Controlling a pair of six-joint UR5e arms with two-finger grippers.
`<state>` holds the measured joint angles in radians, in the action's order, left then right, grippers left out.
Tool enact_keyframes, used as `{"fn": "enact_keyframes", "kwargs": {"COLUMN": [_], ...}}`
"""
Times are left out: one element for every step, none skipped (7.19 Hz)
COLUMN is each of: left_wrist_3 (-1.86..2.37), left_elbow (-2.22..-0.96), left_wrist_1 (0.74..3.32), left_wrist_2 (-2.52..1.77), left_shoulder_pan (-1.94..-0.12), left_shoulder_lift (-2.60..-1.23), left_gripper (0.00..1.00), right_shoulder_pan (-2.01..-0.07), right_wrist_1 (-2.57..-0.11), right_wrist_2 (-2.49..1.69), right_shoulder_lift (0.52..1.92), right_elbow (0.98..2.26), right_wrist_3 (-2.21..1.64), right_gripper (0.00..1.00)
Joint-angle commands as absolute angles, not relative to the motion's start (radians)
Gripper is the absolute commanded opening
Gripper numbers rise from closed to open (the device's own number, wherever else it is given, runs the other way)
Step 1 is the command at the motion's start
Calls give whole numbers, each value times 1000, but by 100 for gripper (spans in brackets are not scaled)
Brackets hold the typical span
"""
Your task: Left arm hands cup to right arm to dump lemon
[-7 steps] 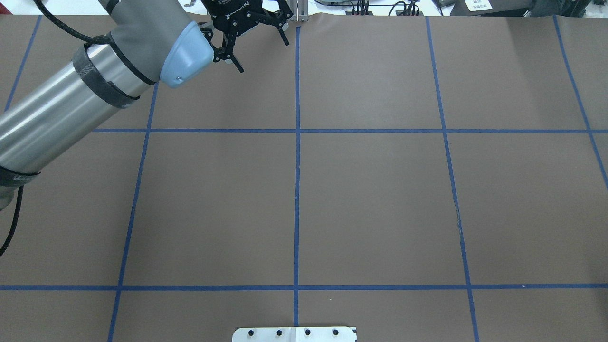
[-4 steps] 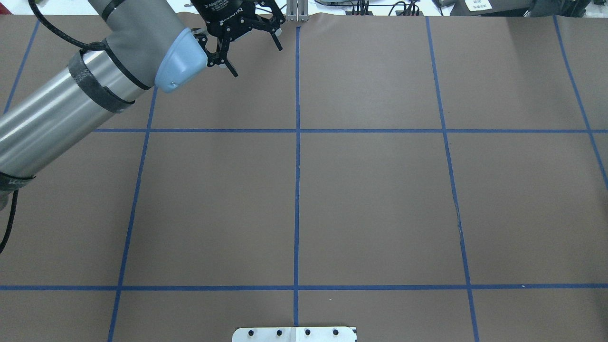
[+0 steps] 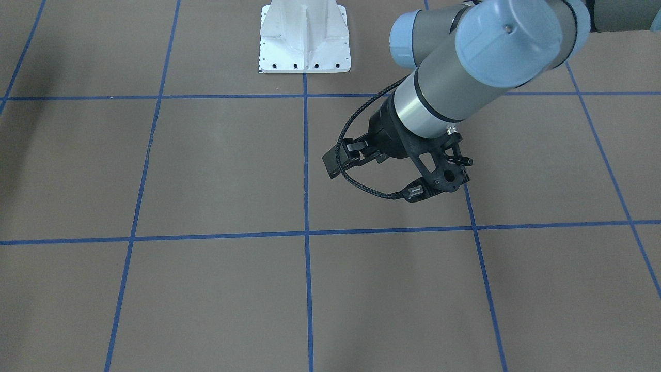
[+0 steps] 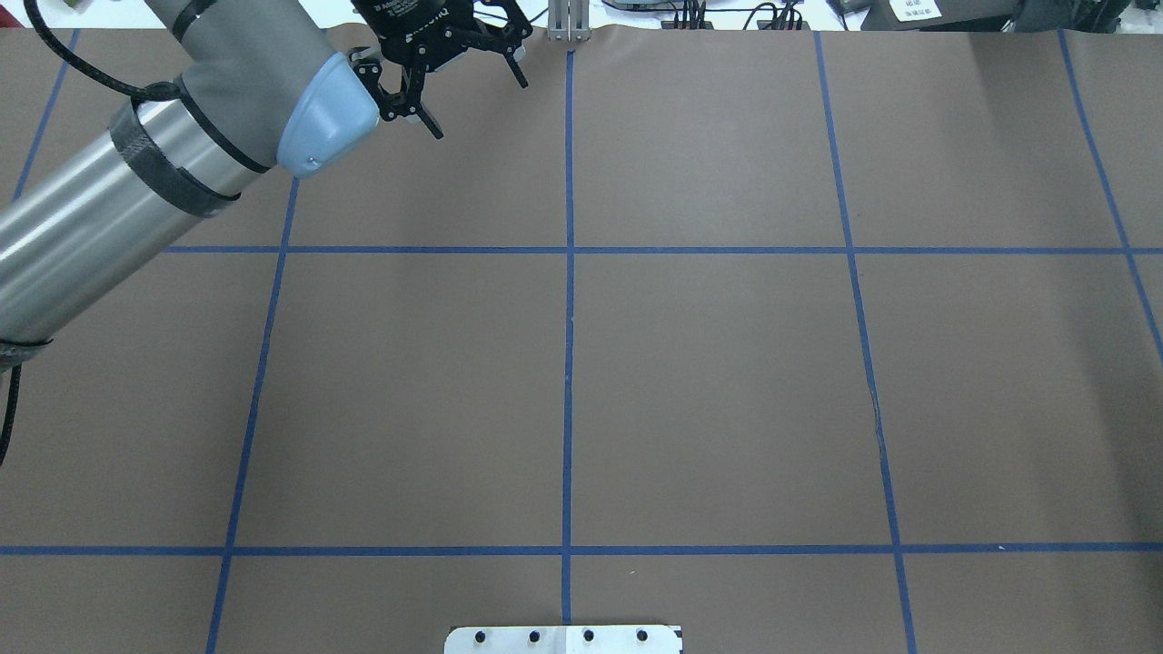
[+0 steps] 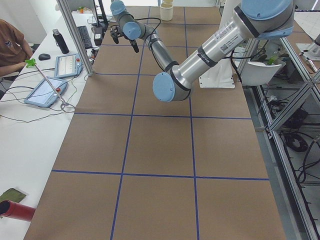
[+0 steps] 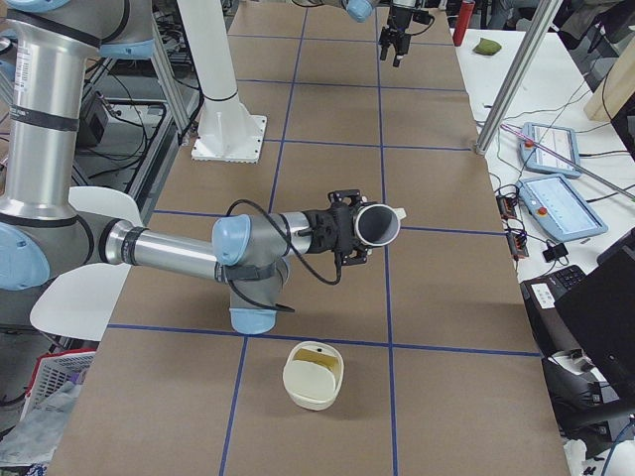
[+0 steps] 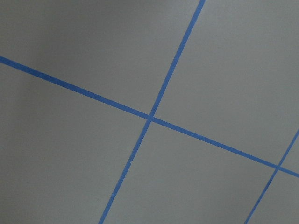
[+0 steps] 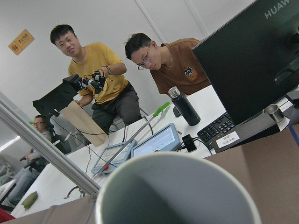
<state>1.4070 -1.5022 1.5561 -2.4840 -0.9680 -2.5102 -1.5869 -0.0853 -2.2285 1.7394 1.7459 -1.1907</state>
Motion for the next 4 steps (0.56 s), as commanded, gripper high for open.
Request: {"fn": "enact_keyframes", "kwargs": {"left_wrist_3": [1408, 1408, 1408, 1408], "left_elbow": [-1528, -1531, -1534, -1534], "left_wrist_1": [1548, 1546, 1546, 1546], "left_wrist_2": [-2480, -2480, -2480, -2479], "left_shoulder_pan": [-974, -980, -982, -982], "left_shoulder_lift": [-2510, -2510, -2510, -2510], "left_gripper": [100, 100, 100, 100], "right_shoulder_pan": [-1504, -1461, -1407, -1306], "right_wrist_1": [-266, -331, -389, -414], "right_wrist_2": [-2217, -2214, -2177, -2075], "right_shoulder_lift": [1663, 1631, 1599, 1589], "right_elbow": [1770, 1772, 1772, 1772], "right_wrist_3": [-1051, -985, -909, -856], "right_gripper": [0, 0, 0, 0]}}
